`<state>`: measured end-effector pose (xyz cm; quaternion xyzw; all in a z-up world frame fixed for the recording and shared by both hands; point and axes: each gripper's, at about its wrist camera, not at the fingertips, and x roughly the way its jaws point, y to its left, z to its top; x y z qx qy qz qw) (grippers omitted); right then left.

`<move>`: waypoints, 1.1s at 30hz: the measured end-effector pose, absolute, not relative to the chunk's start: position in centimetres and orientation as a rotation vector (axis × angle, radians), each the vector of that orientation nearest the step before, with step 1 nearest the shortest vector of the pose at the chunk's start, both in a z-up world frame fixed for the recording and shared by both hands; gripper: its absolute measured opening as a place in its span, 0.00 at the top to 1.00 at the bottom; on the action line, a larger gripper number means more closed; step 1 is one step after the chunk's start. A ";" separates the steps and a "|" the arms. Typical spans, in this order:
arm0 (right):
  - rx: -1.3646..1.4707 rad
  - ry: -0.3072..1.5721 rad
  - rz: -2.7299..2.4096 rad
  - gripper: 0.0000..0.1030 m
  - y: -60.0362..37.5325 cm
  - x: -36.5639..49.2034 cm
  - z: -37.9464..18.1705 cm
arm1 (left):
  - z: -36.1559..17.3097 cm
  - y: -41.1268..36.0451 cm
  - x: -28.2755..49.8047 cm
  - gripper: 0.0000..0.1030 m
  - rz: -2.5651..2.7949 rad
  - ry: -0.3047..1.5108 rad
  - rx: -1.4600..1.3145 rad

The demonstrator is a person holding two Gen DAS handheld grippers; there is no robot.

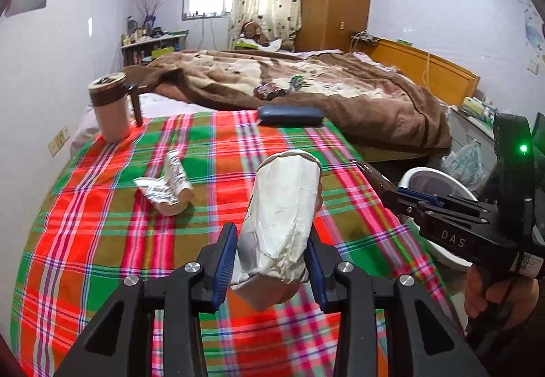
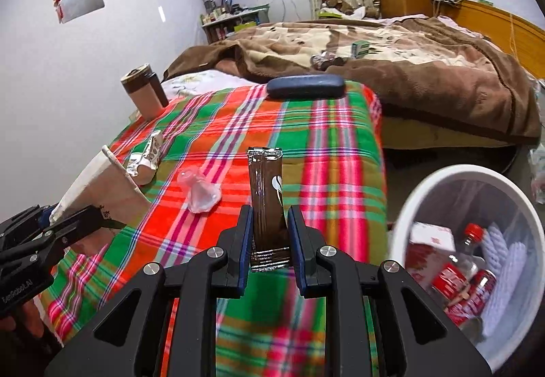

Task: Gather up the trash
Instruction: 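Carry the brown wrapper with the right tool while the left tool carries the paper bag to the bin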

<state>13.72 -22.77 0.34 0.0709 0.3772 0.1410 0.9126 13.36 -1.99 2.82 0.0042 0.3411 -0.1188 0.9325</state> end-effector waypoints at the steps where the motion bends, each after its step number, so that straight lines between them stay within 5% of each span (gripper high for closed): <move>1: 0.151 0.773 0.284 0.79 -23.1 13.4 0.5 | 3.0 -2.5 13.2 0.62 -0.256 0.695 0.012; 33: 0.282 0.744 -0.090 0.79 -37.0 7.4 -0.2 | 3.1 -20.2 12.8 0.61 -0.576 0.712 0.101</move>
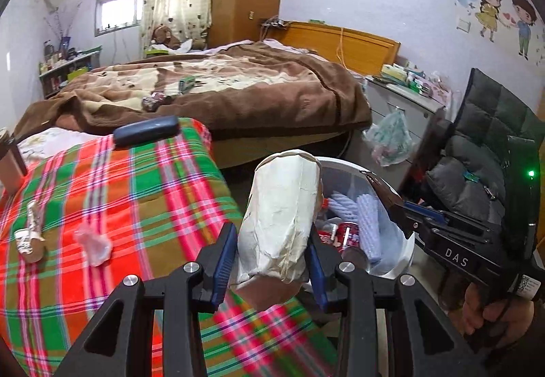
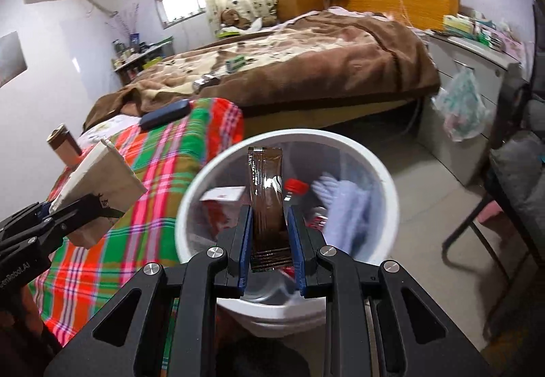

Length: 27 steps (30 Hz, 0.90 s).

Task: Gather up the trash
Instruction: 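Carry the brown wrapper with the right tool while the left tool carries the paper bag to the bin, then open the right tool to drop the wrapper while the left tool drops the paper bag into the bin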

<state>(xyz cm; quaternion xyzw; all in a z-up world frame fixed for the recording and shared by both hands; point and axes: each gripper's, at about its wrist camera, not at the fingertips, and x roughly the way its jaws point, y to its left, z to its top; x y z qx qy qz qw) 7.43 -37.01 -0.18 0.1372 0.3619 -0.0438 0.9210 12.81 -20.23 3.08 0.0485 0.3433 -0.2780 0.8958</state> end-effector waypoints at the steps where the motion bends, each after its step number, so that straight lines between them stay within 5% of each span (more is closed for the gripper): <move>1: 0.281 0.747 -0.101 0.79 -37.4 7.4 -0.3 | 2.9 -20.6 12.9 0.61 -0.582 0.716 0.105; 18: 0.297 0.817 -0.161 0.78 -40.1 7.2 -2.4 | 0.2 -24.9 14.2 0.58 -0.621 0.783 0.136; 21: 0.286 0.825 -0.180 0.77 -40.3 7.2 -2.4 | 0.2 -25.1 14.2 0.51 -0.623 0.783 0.136; 27: 0.281 0.819 -0.191 0.62 -40.3 6.8 -2.2 | 0.5 -24.7 14.0 0.44 -0.611 0.768 0.136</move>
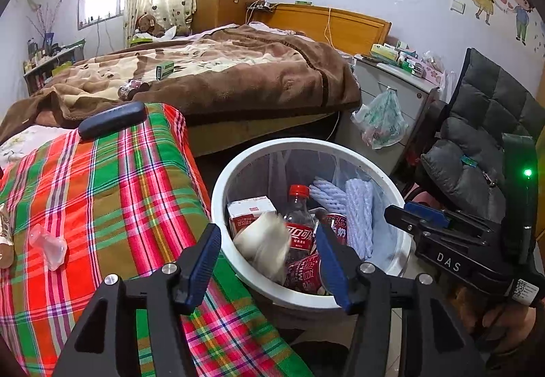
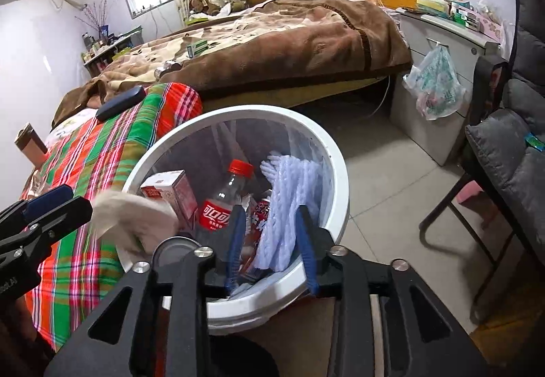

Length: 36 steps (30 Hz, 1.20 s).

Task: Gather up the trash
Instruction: 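Open the right tool to drop the wrapper while the left tool drops the paper bag into the bin, then move both tools back over the bed toward the two cups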

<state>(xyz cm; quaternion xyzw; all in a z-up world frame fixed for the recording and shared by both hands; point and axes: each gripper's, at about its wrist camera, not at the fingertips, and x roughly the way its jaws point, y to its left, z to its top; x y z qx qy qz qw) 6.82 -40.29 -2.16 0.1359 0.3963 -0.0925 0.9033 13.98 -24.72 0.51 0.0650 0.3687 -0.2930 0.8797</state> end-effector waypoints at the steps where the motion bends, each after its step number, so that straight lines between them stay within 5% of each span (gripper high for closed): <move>1: 0.280 0.819 -0.195 0.58 -40.3 6.8 -2.1 | 0.6 -24.6 13.9 0.44 -0.608 0.767 0.136; 13: 0.298 0.795 -0.186 0.48 -39.1 6.4 -1.4 | 1.9 -21.4 12.6 0.38 -0.569 0.738 0.100; 36: 0.257 0.734 0.023 0.46 -30.7 8.3 0.8 | 3.3 -8.6 12.3 0.38 -0.354 0.697 0.011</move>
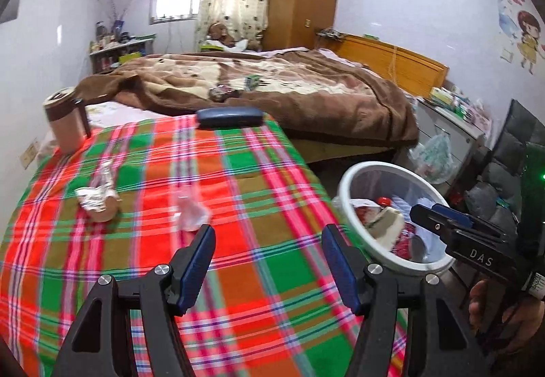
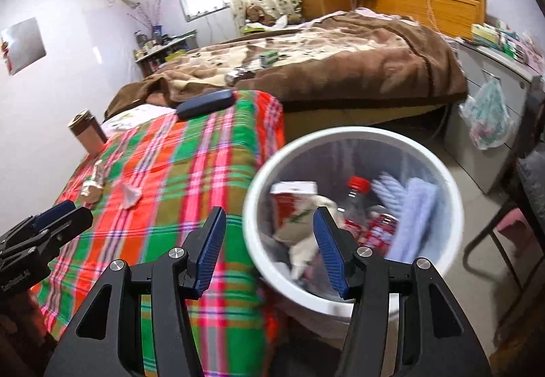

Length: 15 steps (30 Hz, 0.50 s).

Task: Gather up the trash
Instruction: 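Move both tools back over the bed toward the two cups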

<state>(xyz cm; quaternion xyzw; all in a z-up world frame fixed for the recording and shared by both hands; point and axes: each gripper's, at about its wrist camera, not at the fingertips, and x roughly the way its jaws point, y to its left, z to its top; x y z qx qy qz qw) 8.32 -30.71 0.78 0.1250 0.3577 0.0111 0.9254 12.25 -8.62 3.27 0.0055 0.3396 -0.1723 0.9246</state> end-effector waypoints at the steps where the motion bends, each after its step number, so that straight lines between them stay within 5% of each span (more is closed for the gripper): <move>1: 0.255 0.731 0.032 0.46 -30.3 8.5 0.9 | 3.3 -7.8 12.4 0.38 -0.338 0.696 0.007; 15: 0.165 0.767 0.189 0.46 -22.9 12.2 1.1 | 3.0 1.0 14.5 0.38 -0.158 0.694 -0.052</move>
